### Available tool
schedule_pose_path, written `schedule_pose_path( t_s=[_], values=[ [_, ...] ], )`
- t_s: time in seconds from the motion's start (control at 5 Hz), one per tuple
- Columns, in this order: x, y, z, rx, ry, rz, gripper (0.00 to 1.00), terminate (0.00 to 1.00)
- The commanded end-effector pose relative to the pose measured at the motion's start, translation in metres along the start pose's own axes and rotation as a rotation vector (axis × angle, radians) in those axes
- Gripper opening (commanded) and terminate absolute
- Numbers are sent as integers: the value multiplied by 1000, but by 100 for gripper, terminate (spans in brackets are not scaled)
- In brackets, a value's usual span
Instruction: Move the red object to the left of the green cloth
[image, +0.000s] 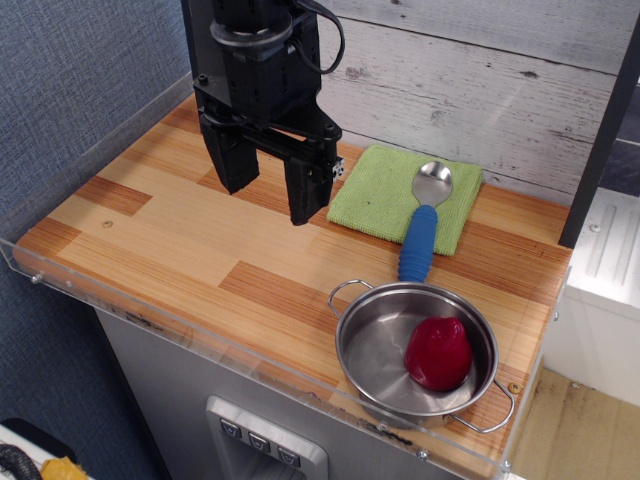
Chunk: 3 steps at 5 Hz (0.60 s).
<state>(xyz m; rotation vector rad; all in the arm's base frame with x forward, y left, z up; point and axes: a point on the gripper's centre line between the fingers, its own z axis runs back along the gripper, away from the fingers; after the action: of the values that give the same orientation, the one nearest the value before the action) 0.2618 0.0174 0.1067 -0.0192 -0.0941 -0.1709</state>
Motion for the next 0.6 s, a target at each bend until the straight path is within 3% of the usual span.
schedule_pose_path(
  t_s=[0.0,0.4],
  values=[
    [0,0,0,0,0,0,100,0],
    [24,-45,-10,36,-20,-8,100,0]
  ],
)
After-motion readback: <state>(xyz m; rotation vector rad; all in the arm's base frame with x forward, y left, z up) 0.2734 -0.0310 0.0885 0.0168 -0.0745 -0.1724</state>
